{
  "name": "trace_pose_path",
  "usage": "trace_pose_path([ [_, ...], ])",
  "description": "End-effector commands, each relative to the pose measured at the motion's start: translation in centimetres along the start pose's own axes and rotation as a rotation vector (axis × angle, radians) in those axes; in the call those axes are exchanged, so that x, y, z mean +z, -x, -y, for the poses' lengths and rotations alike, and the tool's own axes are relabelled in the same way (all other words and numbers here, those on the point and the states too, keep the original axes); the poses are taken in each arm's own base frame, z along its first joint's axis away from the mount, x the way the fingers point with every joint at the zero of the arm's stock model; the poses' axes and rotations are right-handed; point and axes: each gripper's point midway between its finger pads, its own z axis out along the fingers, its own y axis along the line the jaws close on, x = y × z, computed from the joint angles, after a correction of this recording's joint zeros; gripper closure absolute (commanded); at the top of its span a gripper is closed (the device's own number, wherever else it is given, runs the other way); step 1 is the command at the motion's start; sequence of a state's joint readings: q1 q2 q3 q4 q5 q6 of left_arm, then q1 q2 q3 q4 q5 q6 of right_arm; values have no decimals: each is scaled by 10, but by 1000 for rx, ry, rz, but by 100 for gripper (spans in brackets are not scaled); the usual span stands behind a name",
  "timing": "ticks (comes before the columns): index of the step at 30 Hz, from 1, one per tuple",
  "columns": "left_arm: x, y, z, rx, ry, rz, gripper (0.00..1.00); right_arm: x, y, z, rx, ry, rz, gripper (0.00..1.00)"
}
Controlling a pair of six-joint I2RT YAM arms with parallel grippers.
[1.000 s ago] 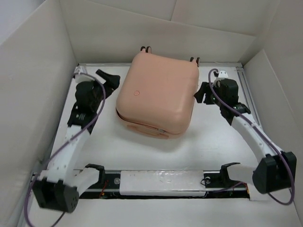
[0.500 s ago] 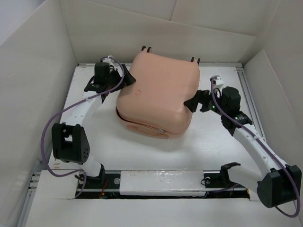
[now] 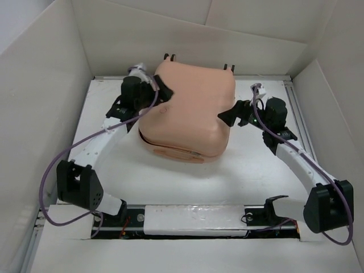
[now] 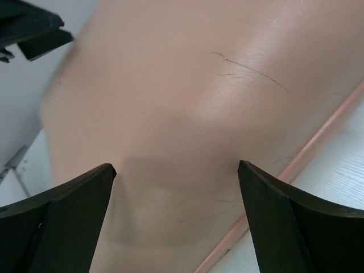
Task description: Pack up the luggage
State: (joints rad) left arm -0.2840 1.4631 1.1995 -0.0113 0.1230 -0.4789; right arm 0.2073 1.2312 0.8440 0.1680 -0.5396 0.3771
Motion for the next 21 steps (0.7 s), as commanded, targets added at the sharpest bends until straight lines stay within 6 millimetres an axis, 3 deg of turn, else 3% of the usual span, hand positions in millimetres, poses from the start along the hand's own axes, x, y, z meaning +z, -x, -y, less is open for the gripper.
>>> trace_pose_path([
  [1,-139,-36,230,-63,-781,-268,15,-26,4,-117,-73,478,-55,6],
  [4,-199,-21,285,-56,-928,-240,15,-48,29,-123,-98,482,13,4],
  [5,-218,-27,302,-45,-971,-259,15,-52,33,-120,-104,475,24,4],
  [8,-258,-20,329,-29,-1016,-239,15,-59,43,-99,-79,431,39,4],
  [9,-258,-16,327,-12,-971,-211,15,-60,44,-86,-34,368,41,4],
  [11,-235,7,292,15,-723,-71,13,-58,46,-46,-26,182,75,4],
  [12,-224,27,262,3,-598,12,9,-59,33,-30,10,108,44,6],
  [13,-193,31,216,1,-388,74,9,-61,29,-14,-8,36,54,10],
  [14,-179,38,189,-12,-294,111,9,-61,26,-12,-9,32,44,15],
  [15,-158,61,138,-38,-150,173,11,-63,21,2,11,-29,49,19],
  [16,-144,64,111,-41,-91,177,13,-66,19,8,21,-60,52,36],
  [17,-126,52,87,-53,-71,135,15,-67,17,17,32,-88,55,44],
  [18,-119,56,67,-74,-55,131,18,-67,9,23,44,-109,47,50],
  [19,-101,67,21,-120,30,135,23,-70,11,28,47,-136,58,77],
  [20,-92,67,1,-142,61,125,31,-71,6,34,51,-161,48,88],
  [21,-84,65,-15,-161,61,112,50,-72,8,40,53,-185,59,94],
])
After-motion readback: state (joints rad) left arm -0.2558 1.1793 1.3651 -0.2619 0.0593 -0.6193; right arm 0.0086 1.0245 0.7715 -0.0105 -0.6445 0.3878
